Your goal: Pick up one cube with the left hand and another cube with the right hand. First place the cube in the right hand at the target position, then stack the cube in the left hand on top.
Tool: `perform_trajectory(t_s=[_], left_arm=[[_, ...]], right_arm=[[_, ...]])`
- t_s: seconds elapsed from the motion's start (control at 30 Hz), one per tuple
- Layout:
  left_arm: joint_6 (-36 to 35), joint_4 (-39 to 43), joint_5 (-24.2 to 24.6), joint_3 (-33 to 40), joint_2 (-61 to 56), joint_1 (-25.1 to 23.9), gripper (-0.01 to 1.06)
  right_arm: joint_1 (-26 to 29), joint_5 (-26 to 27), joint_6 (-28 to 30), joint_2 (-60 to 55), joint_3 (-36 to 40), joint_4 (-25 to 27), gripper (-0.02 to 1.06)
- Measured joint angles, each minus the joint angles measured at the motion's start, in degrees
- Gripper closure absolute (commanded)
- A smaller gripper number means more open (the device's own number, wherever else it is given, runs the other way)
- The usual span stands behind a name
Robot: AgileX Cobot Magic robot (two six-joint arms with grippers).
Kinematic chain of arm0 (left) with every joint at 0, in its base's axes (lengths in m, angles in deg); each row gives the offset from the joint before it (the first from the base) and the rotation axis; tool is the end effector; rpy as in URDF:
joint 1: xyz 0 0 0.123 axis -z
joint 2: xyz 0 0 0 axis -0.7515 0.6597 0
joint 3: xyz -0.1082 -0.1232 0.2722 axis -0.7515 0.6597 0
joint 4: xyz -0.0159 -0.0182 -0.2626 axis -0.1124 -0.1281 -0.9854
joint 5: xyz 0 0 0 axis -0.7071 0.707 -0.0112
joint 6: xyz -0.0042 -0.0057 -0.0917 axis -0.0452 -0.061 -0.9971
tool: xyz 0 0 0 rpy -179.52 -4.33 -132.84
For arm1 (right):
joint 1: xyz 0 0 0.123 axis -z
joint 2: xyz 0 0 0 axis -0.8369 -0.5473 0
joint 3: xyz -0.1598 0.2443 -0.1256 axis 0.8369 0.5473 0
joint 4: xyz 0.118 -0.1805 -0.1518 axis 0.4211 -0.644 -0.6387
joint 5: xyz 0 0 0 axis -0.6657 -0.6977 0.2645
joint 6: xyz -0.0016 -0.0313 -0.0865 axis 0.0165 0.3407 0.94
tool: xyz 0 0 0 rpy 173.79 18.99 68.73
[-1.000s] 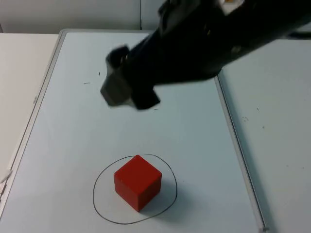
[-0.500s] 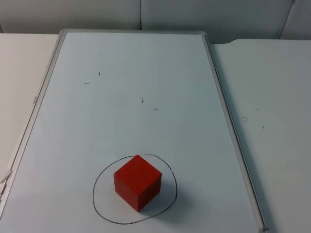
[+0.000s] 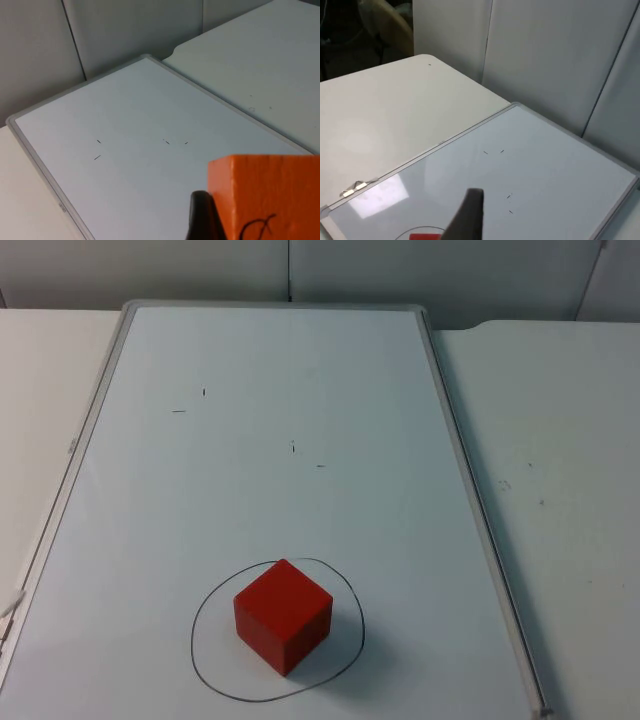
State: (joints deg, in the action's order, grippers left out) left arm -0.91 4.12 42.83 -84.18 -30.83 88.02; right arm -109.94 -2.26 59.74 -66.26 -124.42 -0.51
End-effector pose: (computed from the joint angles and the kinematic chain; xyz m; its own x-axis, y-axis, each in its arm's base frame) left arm 0.0458 -0.0276 0.3276 -0.2563 0.2812 -0.9248 0.5865 0.8058 0.0825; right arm 0.0735 0.0646 0.4155 -0.0886 -0.3435 -0.9350 -0.6760 0.7101 -0.1968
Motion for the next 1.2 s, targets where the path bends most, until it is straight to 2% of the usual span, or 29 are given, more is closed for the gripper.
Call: perform_trajectory(t_s=[0.3, 0.47, 0.6, 0.63, 0.77, 0.8, 0.93, 1.2], left_arm=[[0.0, 0.11, -0.13, 0.0, 0.0, 0.0, 0.82], [0.0, -0.21, -1.99, -0.63, 3.34, 0.0, 0.82], [1.35, -0.93, -3.57, -5.02, 15.6, 0.0, 0.82], [1.35, -0.93, -3.57, -5.02, 15.6, 0.0, 0.82], [2.59, -1.81, -4.75, -10.38, 29.98, 0.0, 0.82], [2.59, -1.81, -4.75, -10.38, 29.98, 0.0, 0.82], [2.71, -2.41, -5.24, -15.51, 44.13, 0.0, 0.82], [2.71, -6.91, -7.94, -18.78, 58.46, 0.0, 0.82]], right_arm=[[0.0, 0.19, 0.0, 0.1, 0.39, -0.75, 0.18], [0.0, 0.43, 0.0, 0.1, 0.39, -1.43, 0.18], [0.0, 1.13, 0.0, 0.1, 0.39, -1.66, 0.18], [0.0, 1.13, 0.0, 0.1, 0.39, -1.66, 0.18], [0.0, 1.24, 0.0, 0.1, 0.39, -1.75, 0.18], [0.0, 1.24, 0.0, 0.1, 0.39, -1.75, 0.18], [0.0, 1.24, 0.0, 0.1, 0.39, -1.75, 0.18], [0.0, 0.73, 0.0, 0.1, 0.39, -1.75, 0.18]])
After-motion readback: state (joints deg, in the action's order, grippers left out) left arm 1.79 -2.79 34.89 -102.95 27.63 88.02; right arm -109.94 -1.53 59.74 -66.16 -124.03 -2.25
